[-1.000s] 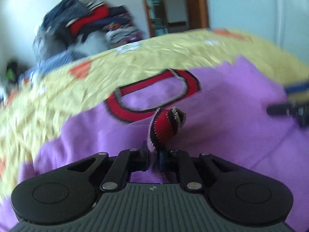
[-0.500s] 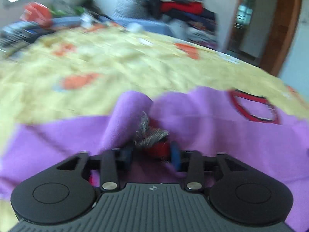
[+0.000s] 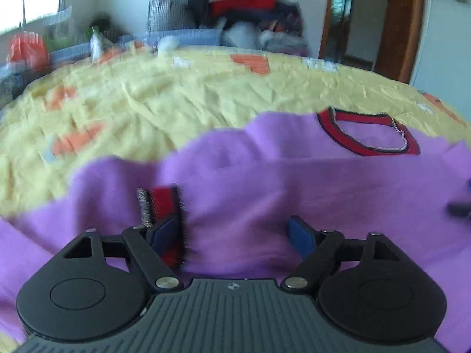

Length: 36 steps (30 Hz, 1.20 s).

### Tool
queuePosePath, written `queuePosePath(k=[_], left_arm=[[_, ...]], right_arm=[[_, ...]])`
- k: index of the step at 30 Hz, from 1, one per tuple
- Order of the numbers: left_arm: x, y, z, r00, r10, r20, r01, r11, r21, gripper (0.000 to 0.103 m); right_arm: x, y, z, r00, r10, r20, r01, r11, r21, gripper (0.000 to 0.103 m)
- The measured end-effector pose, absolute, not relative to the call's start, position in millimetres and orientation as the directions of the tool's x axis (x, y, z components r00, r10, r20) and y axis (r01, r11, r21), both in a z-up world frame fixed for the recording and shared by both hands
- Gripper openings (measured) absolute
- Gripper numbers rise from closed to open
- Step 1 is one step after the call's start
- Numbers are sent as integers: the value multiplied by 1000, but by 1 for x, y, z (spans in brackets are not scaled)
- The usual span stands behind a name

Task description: Fold small clothes

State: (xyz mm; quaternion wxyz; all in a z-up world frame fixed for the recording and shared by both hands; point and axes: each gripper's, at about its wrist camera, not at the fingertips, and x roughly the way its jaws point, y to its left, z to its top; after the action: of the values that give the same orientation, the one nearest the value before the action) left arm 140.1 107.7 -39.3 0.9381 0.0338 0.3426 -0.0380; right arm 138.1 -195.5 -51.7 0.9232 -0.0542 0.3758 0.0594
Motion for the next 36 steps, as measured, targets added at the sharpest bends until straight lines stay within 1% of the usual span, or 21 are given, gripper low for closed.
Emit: queuePosePath(k=[1, 2, 3, 4, 6, 8, 11, 13, 14, 15, 17, 20, 22, 25, 26, 27, 29, 30, 32, 34, 36], left_arm=[[137, 121, -41, 757, -35, -653, 82, 996, 42, 98], [137, 134, -42, 746, -43, -664, 70, 997, 15, 99], [135, 145, -41, 747, -75, -660, 92, 996, -8, 98], [137, 150, -39, 744, -82, -663, 116, 993, 8, 98], [132, 148, -36, 739, -77, -669, 140, 989, 41, 98], [128, 148, -29, 738, -87, -669, 141, 990, 26, 96], [107, 160, -21, 766, -92, -636, 115, 993, -6, 98], [102, 166, -18, 777, -98, -621, 96, 995, -37, 98], [98, 169, -16, 780, -98, -618, 90, 995, -45, 98], [95, 171, -14, 784, -97, -613, 83, 995, -52, 98], [95, 171, -12, 792, -126, -598, 100, 992, -77, 98], [107, 155, -12, 793, -159, -588, 136, 987, -83, 98], [117, 138, -15, 791, -210, -575, 187, 977, -100, 99], [131, 117, -31, 760, -209, -615, 218, 974, -62, 98], [136, 114, -39, 743, -186, -643, 208, 977, -43, 99], [138, 115, -41, 739, -175, -651, 196, 980, -42, 99], [140, 120, -41, 731, -159, -663, 179, 983, -39, 103], [141, 120, -43, 727, -142, -672, 181, 983, -12, 103], [140, 124, -39, 718, -130, -684, 174, 985, -5, 103], [127, 139, -26, 730, -127, -672, 141, 989, -33, 103], [103, 160, -9, 770, -122, -626, 132, 991, -31, 103]], right_arm=[[140, -209, -53, 697, 85, -712, -146, 989, -24, 103], [140, -222, -55, 686, 113, -719, -150, 989, 13, 103], [140, -231, -56, 688, 124, -715, -161, 987, 17, 103], [138, -236, -56, 696, 112, -709, -166, 986, -7, 103], [139, -249, -57, 689, 112, -716, -154, 988, 7, 103], [140, -264, -57, 682, 91, -726, -114, 993, 17, 103], [140, -284, -54, 668, 79, -740, -80, 996, 33, 103], [140, -283, -50, 656, 44, -754, -61, 998, 5, 103], [137, -277, -46, 660, 5, -751, -52, 998, -39, 103], [133, -267, -39, 682, -43, -730, -37, 995, -93, 103], [122, -245, -28, 732, -71, -678, -56, 985, -163, 103], [114, -212, -17, 787, 3, -617, -128, 979, -158, 103], [112, -192, -16, 810, 50, -585, -188, 966, -178, 103], [130, -191, -32, 743, 93, -662, -221, 969, -112, 103], [135, -199, -39, 722, 78, -687, -200, 975, -100, 103], [140, -209, -47, 702, 54, -710, -175, 979, -99, 103], [138, -240, -56, 706, 114, -699, -140, 990, 20, 103], [135, -248, -58, 714, 95, -694, -118, 993, 15, 103], [136, -248, -56, 704, 88, -705, -113, 993, 11, 103], [139, -246, -52, 685, 65, -726, -76, 997, 17, 103], [135, -237, -46, 676, 17, -737, -31, 999, -6, 103]])
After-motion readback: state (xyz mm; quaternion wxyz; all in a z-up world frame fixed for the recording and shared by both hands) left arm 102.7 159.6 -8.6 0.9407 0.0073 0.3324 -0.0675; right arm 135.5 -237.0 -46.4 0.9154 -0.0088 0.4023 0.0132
